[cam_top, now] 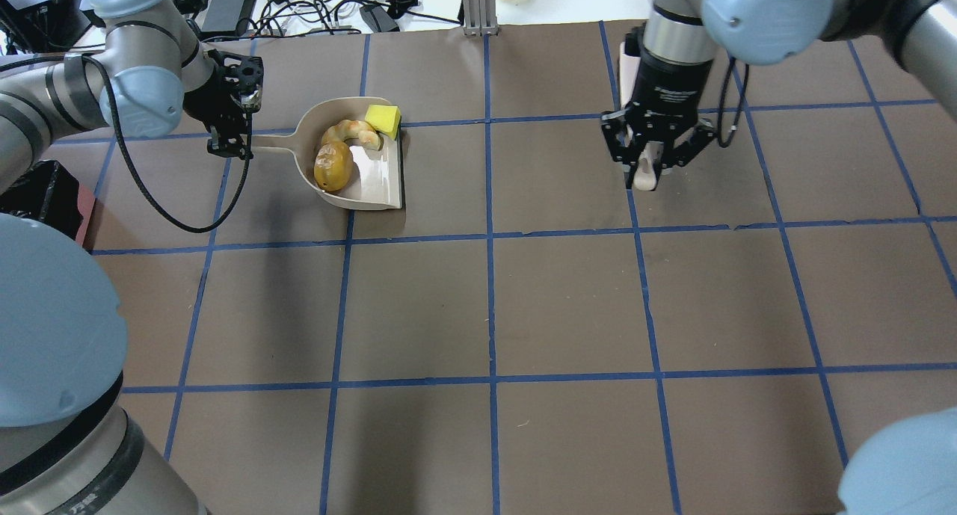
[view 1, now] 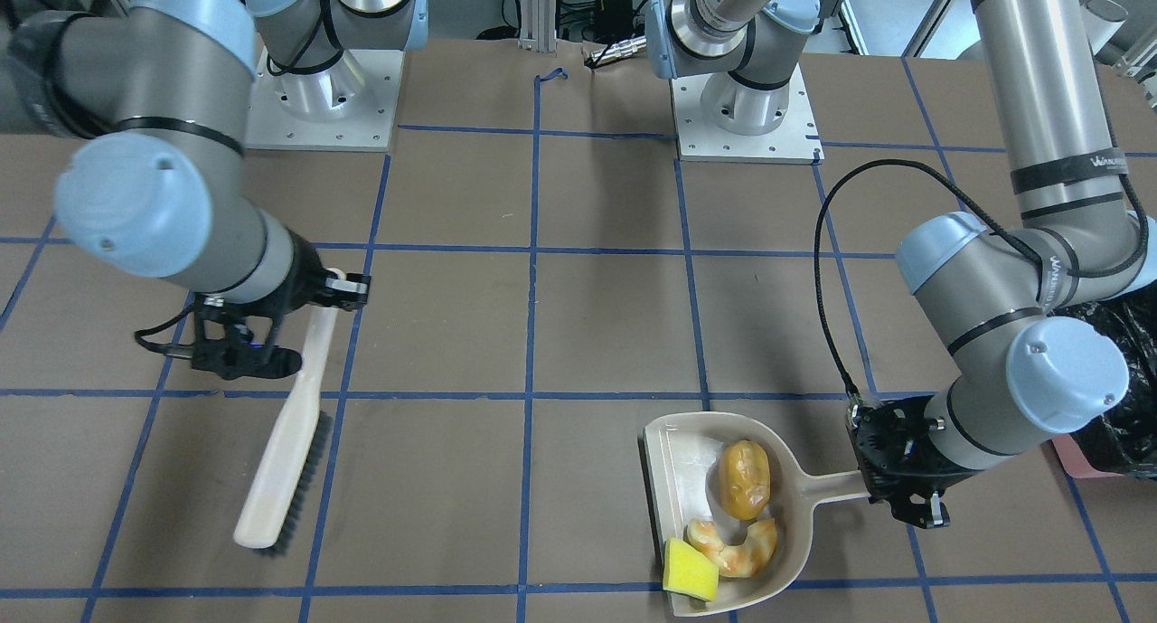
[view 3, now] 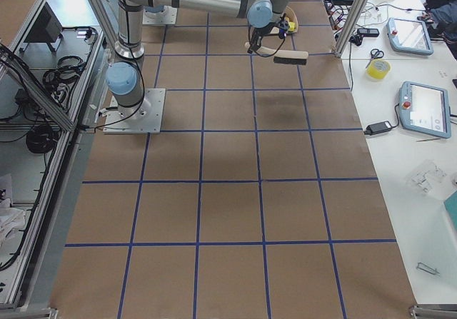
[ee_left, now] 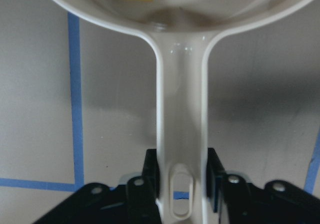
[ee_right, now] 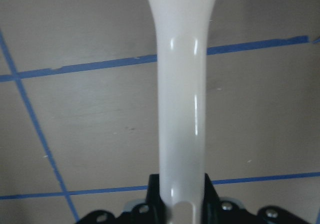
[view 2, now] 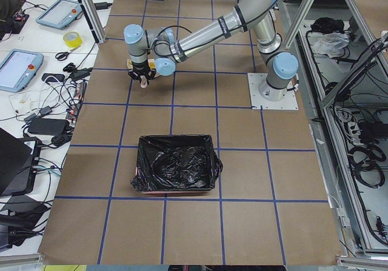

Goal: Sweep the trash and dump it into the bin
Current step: 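Lift the brush away and return it to its spot with the right gripper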

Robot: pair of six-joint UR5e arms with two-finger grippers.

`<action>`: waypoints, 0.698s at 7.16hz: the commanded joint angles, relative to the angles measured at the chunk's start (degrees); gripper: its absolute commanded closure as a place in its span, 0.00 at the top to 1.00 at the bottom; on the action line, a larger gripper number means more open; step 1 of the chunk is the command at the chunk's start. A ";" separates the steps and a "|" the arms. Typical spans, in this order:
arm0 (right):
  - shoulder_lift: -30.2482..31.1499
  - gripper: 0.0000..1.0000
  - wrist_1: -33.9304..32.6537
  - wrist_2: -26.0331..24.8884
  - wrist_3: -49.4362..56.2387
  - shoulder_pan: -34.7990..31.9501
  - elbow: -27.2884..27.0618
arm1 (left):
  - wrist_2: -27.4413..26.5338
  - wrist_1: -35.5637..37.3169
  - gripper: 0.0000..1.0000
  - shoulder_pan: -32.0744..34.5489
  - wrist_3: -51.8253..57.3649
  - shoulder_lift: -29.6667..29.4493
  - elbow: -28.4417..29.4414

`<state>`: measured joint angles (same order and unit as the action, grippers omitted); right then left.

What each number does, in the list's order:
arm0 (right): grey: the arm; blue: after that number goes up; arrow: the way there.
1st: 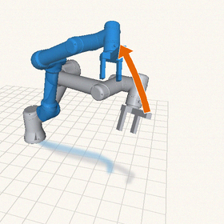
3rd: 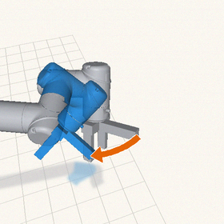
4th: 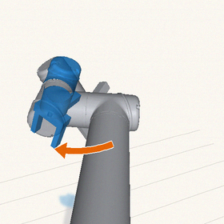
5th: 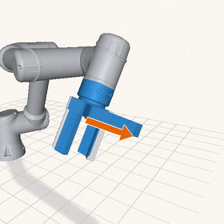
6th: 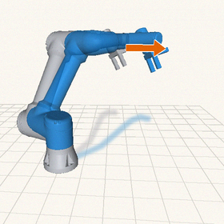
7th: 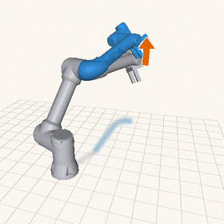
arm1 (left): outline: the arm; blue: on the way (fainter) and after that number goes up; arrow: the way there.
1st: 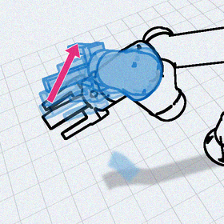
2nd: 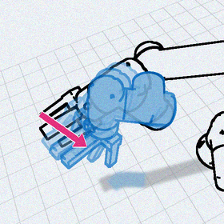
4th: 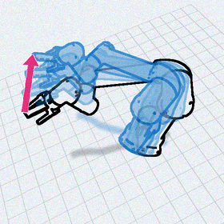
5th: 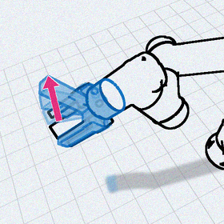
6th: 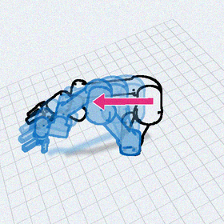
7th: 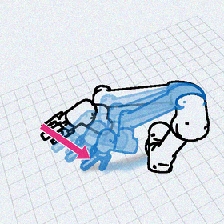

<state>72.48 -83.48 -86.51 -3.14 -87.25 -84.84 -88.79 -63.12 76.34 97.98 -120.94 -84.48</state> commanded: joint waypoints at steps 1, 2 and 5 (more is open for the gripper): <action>0.82 0.05 -3.94 -5.14 15.91 13.10 -5.41 | 1.86 -2.70 0.03 -2.77 1.33 2.80 0.10; 0.03 0.05 -7.01 -8.12 21.45 15.50 -5.51 | 1.86 -3.66 0.02 -4.78 3.60 4.12 0.10; -6.64 0.04 -13.88 -12.54 24.41 16.67 -5.86 | 4.58 -8.92 0.01 -12.68 13.16 7.02 0.19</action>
<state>68.26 -94.80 -97.61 20.69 -71.14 -90.50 -85.11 -69.65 67.17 106.39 -115.09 -84.30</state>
